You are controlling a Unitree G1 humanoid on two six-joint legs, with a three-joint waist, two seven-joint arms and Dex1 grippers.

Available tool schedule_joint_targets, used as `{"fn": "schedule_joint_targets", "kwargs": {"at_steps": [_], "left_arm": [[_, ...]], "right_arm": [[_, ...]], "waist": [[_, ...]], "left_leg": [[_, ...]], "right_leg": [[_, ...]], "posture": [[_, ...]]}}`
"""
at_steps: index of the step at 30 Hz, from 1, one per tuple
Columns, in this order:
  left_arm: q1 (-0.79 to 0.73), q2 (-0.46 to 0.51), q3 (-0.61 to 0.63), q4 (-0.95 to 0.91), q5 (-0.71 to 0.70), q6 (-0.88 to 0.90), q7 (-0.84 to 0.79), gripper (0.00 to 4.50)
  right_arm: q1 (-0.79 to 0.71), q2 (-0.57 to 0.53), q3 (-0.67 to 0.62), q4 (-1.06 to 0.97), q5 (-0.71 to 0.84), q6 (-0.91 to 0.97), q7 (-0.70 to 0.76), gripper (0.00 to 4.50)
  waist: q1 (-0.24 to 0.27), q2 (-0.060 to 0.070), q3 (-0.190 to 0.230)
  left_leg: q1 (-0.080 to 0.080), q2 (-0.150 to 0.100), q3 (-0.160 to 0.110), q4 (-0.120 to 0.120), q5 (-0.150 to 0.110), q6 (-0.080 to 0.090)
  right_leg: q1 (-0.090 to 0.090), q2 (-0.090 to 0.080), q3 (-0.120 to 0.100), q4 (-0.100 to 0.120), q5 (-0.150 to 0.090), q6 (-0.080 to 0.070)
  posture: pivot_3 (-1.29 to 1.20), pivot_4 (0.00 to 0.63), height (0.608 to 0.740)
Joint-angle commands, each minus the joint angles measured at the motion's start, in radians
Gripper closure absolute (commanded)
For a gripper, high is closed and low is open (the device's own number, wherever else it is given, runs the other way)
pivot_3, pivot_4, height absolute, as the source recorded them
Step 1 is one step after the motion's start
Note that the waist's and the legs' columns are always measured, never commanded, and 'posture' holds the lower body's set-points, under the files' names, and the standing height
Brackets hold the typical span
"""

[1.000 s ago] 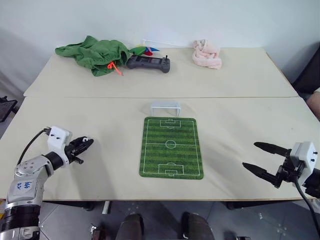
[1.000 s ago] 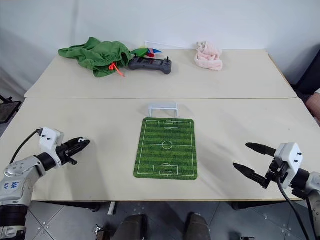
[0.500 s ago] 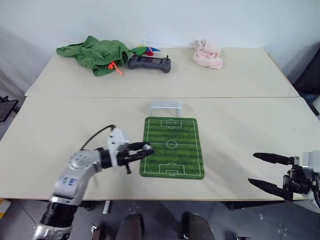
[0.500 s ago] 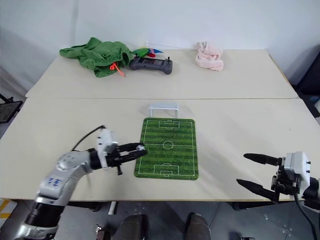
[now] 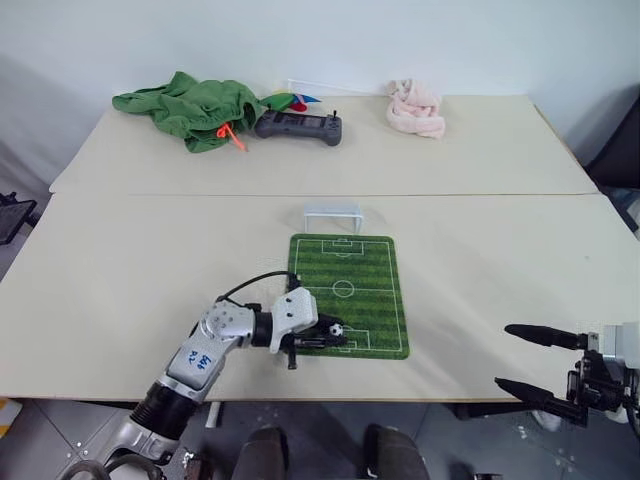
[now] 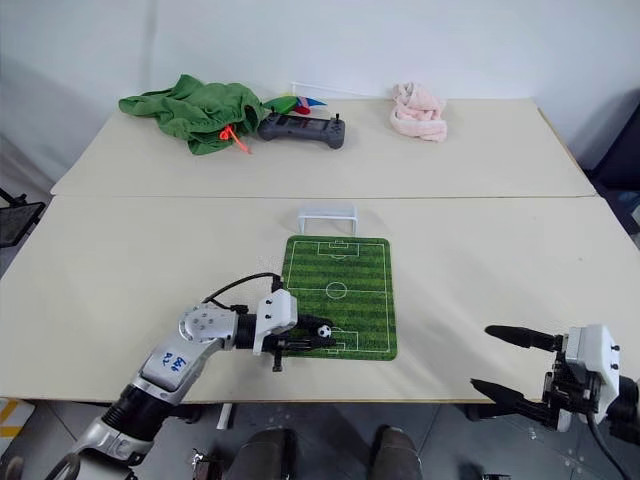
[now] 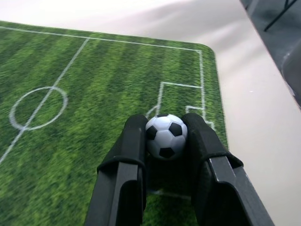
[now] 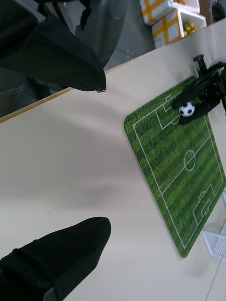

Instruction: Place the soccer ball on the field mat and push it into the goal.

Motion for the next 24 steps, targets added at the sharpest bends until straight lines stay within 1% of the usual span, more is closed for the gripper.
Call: {"fn": "schedule_joint_targets", "kwargs": {"at_steps": [1,7,14,24], "left_arm": [[0.008,-0.005,-0.011,-0.033,0.006,-0.008,-0.007,3.64],[0.021,0.009,-0.008,-0.07,0.012,-0.002,-0.013,3.64],[0.02,0.001,0.001,-0.109,0.008,0.017,0.004,3.64],[0.046,0.007,-0.025,-0.095,0.036,0.017,0.002,3.64]], "right_arm": [[0.007,0.009,-0.038,-0.028,0.008,-0.009,-0.018,0.0],[0.0,-0.001,-0.039,-0.017,0.003,-0.01,-0.028,0.0],[-0.01,-0.007,-0.034,-0.008,-0.006,-0.008,-0.032,0.0],[-0.037,-0.008,-0.02,-0.009,-0.022,0.003,-0.048,0.0]], "waist": [[0.0,0.0,0.0],[0.0,0.0,0.0],[0.0,0.0,0.0],[0.0,0.0,0.0]], "left_leg": [[0.0,0.0,0.0,0.0,0.0,0.0],[0.0,0.0,0.0,0.0,0.0,0.0],[0.0,0.0,0.0,0.0,0.0,0.0],[0.0,0.0,0.0,0.0,0.0,0.0]], "right_leg": [[0.0,0.0,0.0,0.0,0.0,0.0],[0.0,0.0,0.0,0.0,0.0,0.0],[0.0,0.0,0.0,0.0,0.0,0.0],[0.0,0.0,0.0,0.0,0.0,0.0]], "posture": [[0.0,0.15,0.74],[0.0,0.15,0.74],[0.0,0.15,0.74],[0.0,0.15,0.74]]}}
